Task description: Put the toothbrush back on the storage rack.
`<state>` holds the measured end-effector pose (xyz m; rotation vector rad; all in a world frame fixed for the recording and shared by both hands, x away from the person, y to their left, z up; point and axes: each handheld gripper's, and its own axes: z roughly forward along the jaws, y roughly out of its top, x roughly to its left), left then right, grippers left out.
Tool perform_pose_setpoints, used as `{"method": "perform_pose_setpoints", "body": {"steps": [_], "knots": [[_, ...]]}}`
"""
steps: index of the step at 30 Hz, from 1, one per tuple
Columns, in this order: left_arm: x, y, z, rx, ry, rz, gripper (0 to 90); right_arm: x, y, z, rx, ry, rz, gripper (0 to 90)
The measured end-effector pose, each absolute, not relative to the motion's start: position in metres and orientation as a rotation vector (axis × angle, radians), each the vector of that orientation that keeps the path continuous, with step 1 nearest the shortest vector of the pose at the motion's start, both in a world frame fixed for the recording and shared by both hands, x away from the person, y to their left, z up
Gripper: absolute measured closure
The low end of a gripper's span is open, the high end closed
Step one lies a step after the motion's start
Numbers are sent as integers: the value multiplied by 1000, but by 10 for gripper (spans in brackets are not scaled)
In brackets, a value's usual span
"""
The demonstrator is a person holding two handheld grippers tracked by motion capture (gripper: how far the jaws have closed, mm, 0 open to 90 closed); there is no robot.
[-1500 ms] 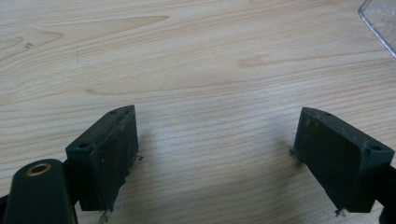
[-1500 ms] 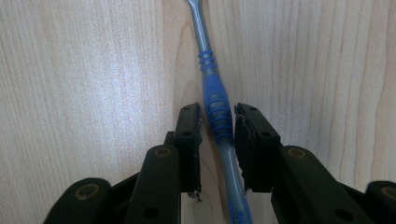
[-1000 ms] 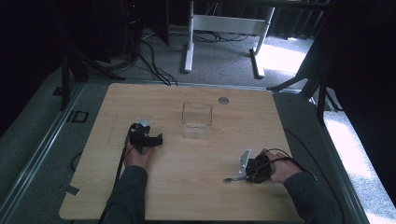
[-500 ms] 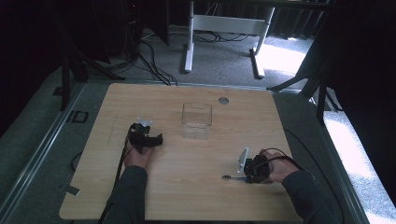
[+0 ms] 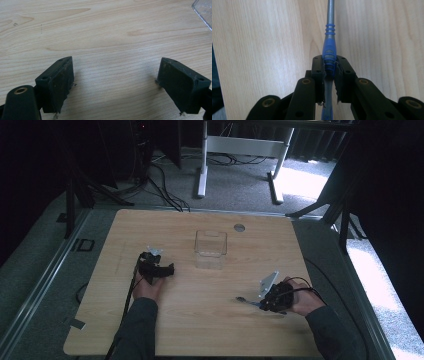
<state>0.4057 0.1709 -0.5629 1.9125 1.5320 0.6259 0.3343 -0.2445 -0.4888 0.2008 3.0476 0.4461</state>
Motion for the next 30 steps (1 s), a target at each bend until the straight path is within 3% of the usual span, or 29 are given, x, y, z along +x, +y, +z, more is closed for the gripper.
{"method": "perform_pose_setpoints", "body": {"steps": [30], "knots": [[406, 171, -563, 1912, 1532, 626, 139, 332, -242, -470, 288, 2849, 808, 789]]}}
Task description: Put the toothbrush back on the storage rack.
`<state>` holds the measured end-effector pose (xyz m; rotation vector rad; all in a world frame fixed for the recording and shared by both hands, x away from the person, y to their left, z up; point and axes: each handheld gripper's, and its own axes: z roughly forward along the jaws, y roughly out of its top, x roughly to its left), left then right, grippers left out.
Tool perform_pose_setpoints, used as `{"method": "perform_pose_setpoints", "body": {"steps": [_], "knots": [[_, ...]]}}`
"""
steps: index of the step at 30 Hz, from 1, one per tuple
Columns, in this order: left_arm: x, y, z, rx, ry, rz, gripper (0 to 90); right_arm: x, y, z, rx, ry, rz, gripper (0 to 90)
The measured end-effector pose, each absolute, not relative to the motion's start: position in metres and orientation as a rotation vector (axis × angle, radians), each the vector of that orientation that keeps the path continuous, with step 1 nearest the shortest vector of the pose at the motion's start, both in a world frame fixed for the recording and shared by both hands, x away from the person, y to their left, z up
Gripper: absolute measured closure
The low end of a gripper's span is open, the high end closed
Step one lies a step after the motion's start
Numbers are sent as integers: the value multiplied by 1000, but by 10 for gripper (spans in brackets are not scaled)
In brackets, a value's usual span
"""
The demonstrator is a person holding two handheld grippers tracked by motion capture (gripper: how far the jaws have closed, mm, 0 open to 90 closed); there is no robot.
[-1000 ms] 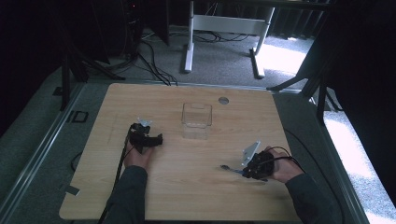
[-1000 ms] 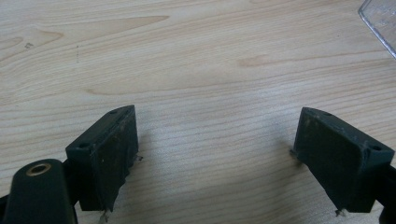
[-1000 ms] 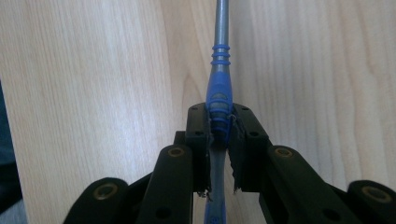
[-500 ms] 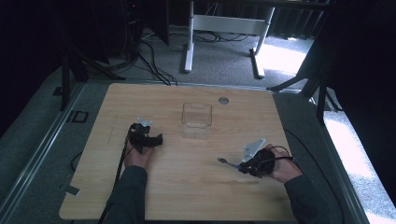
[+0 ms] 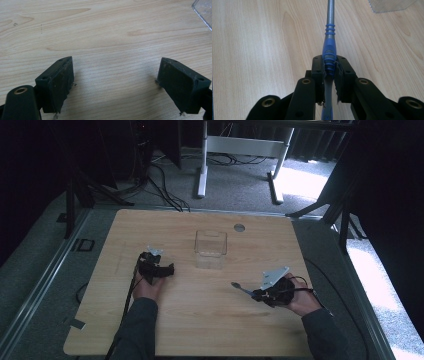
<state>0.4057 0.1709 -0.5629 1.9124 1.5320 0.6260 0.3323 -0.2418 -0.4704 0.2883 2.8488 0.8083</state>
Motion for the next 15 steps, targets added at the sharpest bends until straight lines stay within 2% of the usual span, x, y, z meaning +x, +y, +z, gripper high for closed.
{"method": "perform_pose_setpoints", "body": {"steps": [15], "knots": [[406, 171, -563, 1914, 1531, 626, 139, 332, -239, -471, 343, 2750, 895, 790]]}}
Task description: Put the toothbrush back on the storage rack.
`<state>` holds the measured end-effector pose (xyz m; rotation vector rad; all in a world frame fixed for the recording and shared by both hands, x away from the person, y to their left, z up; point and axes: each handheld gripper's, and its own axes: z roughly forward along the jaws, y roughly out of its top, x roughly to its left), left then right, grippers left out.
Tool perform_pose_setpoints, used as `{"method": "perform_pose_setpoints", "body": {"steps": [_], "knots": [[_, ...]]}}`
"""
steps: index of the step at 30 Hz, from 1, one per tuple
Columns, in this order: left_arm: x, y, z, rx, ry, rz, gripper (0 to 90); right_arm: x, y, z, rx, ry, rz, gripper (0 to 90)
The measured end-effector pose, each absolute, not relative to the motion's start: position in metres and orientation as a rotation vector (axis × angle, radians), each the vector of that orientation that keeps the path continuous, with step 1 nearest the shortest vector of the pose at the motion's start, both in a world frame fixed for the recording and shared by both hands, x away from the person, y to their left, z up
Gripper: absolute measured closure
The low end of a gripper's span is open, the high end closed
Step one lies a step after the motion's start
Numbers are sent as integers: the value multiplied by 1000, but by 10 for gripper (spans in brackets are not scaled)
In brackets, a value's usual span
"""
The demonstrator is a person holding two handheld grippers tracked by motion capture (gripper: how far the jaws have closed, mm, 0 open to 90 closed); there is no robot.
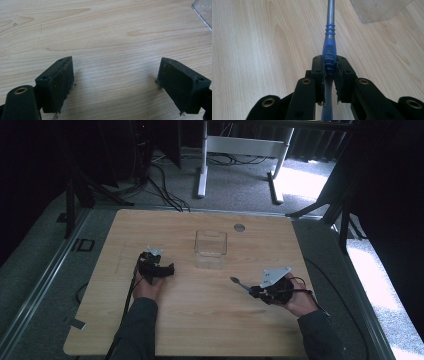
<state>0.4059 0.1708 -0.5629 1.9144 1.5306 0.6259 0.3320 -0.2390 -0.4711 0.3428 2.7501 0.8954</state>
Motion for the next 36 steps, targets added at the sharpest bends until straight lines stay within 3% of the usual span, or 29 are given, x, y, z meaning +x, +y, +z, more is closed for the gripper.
{"method": "perform_pose_setpoints", "body": {"steps": [36], "knots": [[406, 171, -563, 1915, 1530, 626, 139, 336, -231, -465, 418, 2628, 1030, 789]]}}
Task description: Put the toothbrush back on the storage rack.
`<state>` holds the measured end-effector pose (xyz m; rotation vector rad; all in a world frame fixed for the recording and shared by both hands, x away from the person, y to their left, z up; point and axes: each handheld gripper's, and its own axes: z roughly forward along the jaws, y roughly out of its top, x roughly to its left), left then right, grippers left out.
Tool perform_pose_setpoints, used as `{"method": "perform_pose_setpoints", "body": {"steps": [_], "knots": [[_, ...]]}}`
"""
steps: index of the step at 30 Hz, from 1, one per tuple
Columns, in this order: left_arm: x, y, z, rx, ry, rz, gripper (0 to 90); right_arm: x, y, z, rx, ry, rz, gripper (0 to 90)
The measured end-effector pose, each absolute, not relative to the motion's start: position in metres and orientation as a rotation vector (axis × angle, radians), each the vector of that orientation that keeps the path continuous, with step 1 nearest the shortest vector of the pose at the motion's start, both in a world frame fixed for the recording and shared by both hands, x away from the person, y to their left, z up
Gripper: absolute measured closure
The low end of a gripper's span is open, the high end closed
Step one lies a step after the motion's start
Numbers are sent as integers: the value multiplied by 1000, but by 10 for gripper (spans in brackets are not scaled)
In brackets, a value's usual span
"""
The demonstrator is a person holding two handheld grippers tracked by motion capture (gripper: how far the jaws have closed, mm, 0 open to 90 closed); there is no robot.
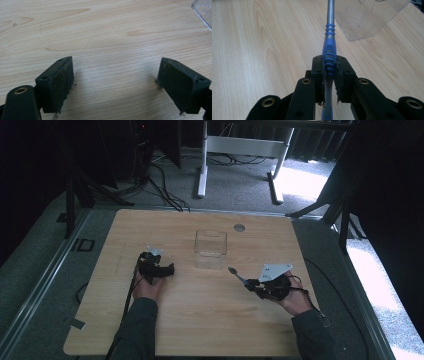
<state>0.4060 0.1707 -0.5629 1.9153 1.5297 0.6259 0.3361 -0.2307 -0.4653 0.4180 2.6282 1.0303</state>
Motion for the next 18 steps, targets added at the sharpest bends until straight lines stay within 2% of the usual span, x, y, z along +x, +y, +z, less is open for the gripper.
{"method": "perform_pose_setpoints", "body": {"steps": [18], "knots": [[406, 171, -563, 1915, 1530, 626, 139, 340, -233, -461, 490, 2566, 1116, 789]]}}
